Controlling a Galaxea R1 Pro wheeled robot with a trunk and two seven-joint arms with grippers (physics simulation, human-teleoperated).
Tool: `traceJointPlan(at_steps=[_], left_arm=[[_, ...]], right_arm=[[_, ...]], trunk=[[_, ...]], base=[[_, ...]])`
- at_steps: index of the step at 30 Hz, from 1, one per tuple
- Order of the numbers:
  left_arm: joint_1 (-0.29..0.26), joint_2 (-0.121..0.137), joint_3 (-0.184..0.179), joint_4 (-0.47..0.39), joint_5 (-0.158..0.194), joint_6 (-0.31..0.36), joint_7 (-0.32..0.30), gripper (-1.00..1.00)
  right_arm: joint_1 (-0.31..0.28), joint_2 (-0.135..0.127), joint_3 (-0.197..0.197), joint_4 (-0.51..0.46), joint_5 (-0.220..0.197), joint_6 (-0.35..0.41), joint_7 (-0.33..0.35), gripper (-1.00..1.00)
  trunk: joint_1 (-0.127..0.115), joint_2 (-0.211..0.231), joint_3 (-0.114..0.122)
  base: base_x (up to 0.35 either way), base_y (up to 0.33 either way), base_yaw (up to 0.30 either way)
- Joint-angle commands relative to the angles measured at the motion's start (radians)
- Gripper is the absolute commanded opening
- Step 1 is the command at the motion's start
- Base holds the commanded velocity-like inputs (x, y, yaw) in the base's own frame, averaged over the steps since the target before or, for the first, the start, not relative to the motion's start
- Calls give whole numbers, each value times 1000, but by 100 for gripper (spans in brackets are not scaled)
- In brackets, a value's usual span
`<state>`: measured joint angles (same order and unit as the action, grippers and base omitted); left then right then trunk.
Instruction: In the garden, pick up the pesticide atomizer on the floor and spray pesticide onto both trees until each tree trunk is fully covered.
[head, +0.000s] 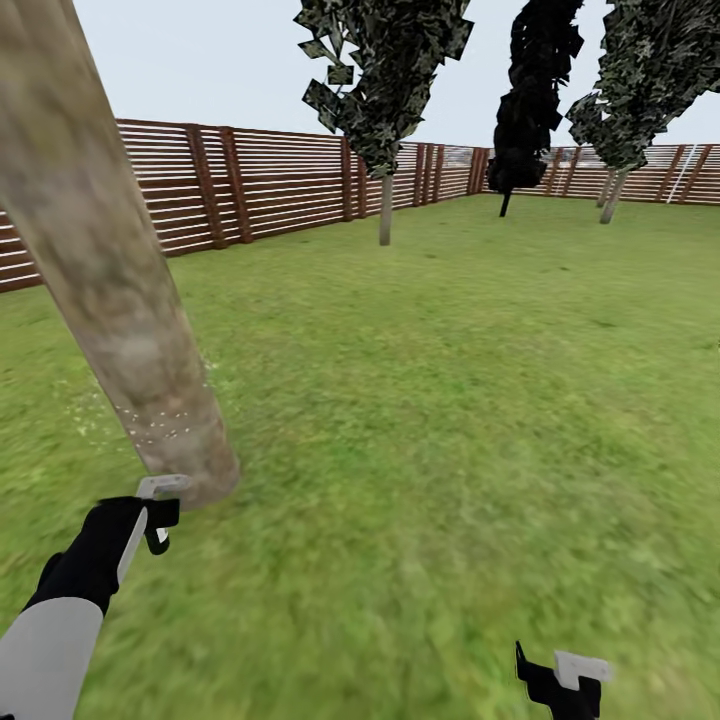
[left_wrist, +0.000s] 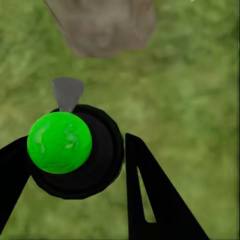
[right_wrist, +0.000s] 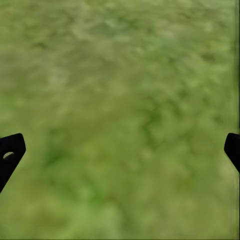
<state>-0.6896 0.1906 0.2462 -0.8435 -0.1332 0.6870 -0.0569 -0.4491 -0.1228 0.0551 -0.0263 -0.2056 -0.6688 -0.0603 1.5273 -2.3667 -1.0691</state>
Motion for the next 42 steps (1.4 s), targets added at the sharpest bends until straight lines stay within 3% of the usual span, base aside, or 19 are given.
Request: traceJointPlan(at_steps=[1,12,27,42], left_arm=[[0,0,2,-2,-10,5,-6,-100],[1,2,2,-2,-18,5,-5,-100],[4,2,2,-2,-16,5,-4,-100],[4,3,2,-2,-16,5,-4,-100]], right_arm=[[0,0,6,0,-3,-2,-4,100],[0,1,6,0,-3,-1,-5,100],[0,1,6,0,-2,-1,-4,100],[0,2,6,0,-2,-1,-4,100]], trunk=[[0,0,-1],[0,0,-1],[0,0,-1],[0,0,-1]], base=[[12,-270,0],[26,-272,230],[156,-258,71],[164,-251,236]])
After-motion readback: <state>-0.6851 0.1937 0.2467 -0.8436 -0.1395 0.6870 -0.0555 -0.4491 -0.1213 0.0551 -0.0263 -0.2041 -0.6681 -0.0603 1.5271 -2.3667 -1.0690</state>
